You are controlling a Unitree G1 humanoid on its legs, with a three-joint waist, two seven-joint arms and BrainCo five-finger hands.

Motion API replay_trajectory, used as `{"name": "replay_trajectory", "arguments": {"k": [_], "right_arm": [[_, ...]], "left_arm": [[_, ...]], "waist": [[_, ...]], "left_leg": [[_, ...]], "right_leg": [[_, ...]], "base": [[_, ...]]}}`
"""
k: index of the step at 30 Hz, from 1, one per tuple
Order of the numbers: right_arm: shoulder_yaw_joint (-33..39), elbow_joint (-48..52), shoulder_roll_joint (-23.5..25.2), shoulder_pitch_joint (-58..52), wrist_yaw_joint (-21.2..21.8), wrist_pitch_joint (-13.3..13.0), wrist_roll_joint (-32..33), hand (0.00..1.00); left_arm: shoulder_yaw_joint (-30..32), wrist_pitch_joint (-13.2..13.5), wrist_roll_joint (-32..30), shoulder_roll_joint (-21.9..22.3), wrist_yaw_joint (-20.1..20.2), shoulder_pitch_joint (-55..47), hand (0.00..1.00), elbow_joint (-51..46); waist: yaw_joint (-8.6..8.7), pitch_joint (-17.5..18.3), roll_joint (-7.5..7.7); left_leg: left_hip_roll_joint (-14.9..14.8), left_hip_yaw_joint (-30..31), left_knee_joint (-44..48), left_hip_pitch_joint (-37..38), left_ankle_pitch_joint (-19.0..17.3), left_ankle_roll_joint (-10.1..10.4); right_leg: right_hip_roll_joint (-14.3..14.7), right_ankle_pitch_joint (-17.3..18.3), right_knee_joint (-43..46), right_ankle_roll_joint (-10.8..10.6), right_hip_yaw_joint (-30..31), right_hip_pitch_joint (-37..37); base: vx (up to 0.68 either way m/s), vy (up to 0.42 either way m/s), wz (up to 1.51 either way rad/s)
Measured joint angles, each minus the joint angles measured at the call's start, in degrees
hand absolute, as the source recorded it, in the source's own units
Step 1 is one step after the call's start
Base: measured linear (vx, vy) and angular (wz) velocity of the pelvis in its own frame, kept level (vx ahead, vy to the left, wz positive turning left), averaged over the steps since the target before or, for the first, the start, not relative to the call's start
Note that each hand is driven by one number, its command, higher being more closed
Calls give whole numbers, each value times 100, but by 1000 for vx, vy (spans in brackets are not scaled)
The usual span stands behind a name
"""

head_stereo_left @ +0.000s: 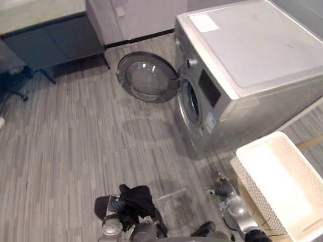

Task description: Pick up the laundry basket with both hands and put the clothes into the washing machine.

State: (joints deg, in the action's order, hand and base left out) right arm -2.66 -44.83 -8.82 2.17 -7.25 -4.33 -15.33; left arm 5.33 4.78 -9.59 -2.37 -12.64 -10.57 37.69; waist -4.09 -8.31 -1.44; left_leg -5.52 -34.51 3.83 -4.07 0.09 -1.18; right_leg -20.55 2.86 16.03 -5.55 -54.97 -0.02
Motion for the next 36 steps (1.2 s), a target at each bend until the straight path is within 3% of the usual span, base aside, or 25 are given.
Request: {"name": "replay_trajectory", "arguments": {"k": [2,3,4,5,6,7,9,12,13,15,16,17,18,19,21,23,25,26,28,30,31,32,33,34,36], "right_arm": [[17,-66,4,7,-25,46,3,0],[74,-50,16,-25,-30,72,8,0],[105,-55,28,-131,-33,90,19,0],[105,-55,72,-183,-32,88,39,0],[104,-47,146,-244,-30,83,85,0],[103,-40,216,-303,-29,84,135,0],[109,-35,210,-317,-34,80,150,0],[109,-31,202,-357,-34,80,247,0],[109,-25,218,-396,-34,79,246,0],[120,-6,212,-462,-29,80,246,0],[165,44,176,-509,-27,78,248,0],[188,91,164,-469,-24,76,248,0],[188,122,166,-423,-21,72,249,0],[189,148,162,-374,-19,58,257,0],[171,204,180,-365,-24,53,315,0],[199,295,233,-365,-32,38,346,0],[253,302,190,-340,-39,44,350,0],[275,282,184,-327,-38,50,349,0],[407,118,240,-257,-61,67,348,0],[498,11,281,-197,-131,67,342,0],[509,-76,271,-204,-174,64,324,0],[507,-143,222,-227,-204,66,292,0],[506,-159,194,-250,-213,67,291,0],[505,-166,185,-276,-263,78,283,0],[478,-161,359,-450,-264,79,239,0]], "left_arm": [[1,-1,1,-7,-1,-84,100,-3],[-1,-4,3,-31,-3,-118,100,-27],[-23,-15,6,-68,-9,-127,100,-122],[-29,-14,12,-118,-19,-138,100,-180],[-71,-15,47,-198,-25,-118,100,-226],[-84,-16,57,-269,-32,-81,100,-297],[-125,-16,75,-342,-30,-59,100,-341],[-266,-11,179,-345,-10,92,100,-346],[-318,-3,181,-353,1,101,100,-354],[-351,-1,178,-335,9,85,100,-391],[-365,-2,177,-275,17,79,100,-395],[-408,1,180,-223,24,66,100,-426],[-444,0,181,-221,28,57,100,-453],[-491,-2,189,-207,68,41,100,-484],[-527,-2,224,-140,157,7,100,-519],[-586,1,228,-88,256,69,100,-522],[-726,21,238,-62,271,135,100,-576],[-732,19,238,-53,274,154,100,-573],[-731,13,237,-47,273,183,100,-566],[-740,13,237,-33,272,213,100,-553],[-749,16,237,-14,269,253,100,-505],[-770,17,237,13,269,289,100,-347],[-781,16,237,22,269,292,100,-276],[-826,-3,237,-2,268,352,100,-77],[-854,-10,237,-144,266,309,100,27]], "waist": [[12,-27,38],[48,-68,101],[174,-114,140],[213,-137,154],[316,-220,106],[415,-322,185],[480,-401,180],[623,-518,190],[642,-493,227],[668,-438,312],[663,-397,135],[638,-416,-2],[643,-439,-41],[636,-486,-129],[552,-537,-171],[485,-621,-35],[484,-675,63],[475,-691,72],[458,-717,103],[446,-734,72],[449,-724,5],[442,-716,-156],[423,-703,-256],[396,-698,-257],[350,-592,6]], "left_leg": [[114,147,164,86,-383,6],[279,366,270,148,-565,-48],[351,634,351,233,-738,-125],[356,783,390,250,-796,-167],[330,1053,426,267,-864,-207],[367,1323,392,418,-907,-227],[410,1514,352,572,-966,-218],[528,1919,307,845,-1028,-51],[586,2052,320,938,-1124,89],[591,2354,492,1068,-1417,273],[421,2484,733,1088,-1595,415],[176,2403,1399,778,-1641,521],[25,2295,1992,541,-1600,610],[-324,2101,3196,133,-1400,878],[-923,1906,4827,-306,-1225,899],[-1069,1712,5420,-534,-1389,630],[-886,1779,4844,-971,-1504,444],[-807,1880,4500,-1044,-1504,446],[-334,2675,2706,-1127,-1468,503],[-133,3355,1805,-1121,-1311,709],[-72,3727,1310,-1097,-1175,895],[-163,3928,1115,-1070,-1033,887],[-258,3935,1104,-1020,-953,904],[-259,3791,1352,-946,-467,881],[-35,3175,1452,-851,-592,625]], "right_leg": [[-471,157,817,-3,147,-38],[-832,145,1509,330,580,-156],[-1006,-3,2303,738,1542,-544],[-879,113,2588,670,2139,-753],[-466,537,2778,423,2851,-969],[122,1005,2811,481,3456,-1288],[545,1118,2496,476,3606,-1640],[909,802,1116,440,3417,-2045],[989,457,599,508,3421,-2129],[1042,-79,467,893,3456,-2073],[1116,-169,570,955,3339,-2032],[1235,24,573,977,3252,-1952],[1293,79,537,961,3213,-1870],[1487,142,402,1079,3192,-1593],[1805,308,211,1263,3327,-1048],[1864,437,74,1249,3594,-616],[1870,470,-226,1212,4024,-286],[1866,457,-253,1182,4127,-217],[1860,483,-321,1094,4607,-57],[1859,557,-332,960,4908,31],[1893,632,-318,794,5154,59],[1999,733,-266,621,5404,59],[2077,804,-196,526,5552,49],[2059,1016,18,337,5937,25],[1720,1204,257,134,6432,-211]], "base": [[102,162,43],[125,185,74],[135,157,92],[160,87,101],[178,1,117],[222,12,115],[202,36,87],[281,-19,100],[367,-99,91],[501,-183,91],[629,-257,60],[622,-272,40],[495,-228,14],[390,-181,-4],[481,-143,-58],[420,-85,-77],[337,-19,-81],[308,57,-98],[320,149,-118],[279,217,-103],[253,293,-110],[241,332,-122],[267,480,-147],[244,508,-146],[209,421,-141]]}}
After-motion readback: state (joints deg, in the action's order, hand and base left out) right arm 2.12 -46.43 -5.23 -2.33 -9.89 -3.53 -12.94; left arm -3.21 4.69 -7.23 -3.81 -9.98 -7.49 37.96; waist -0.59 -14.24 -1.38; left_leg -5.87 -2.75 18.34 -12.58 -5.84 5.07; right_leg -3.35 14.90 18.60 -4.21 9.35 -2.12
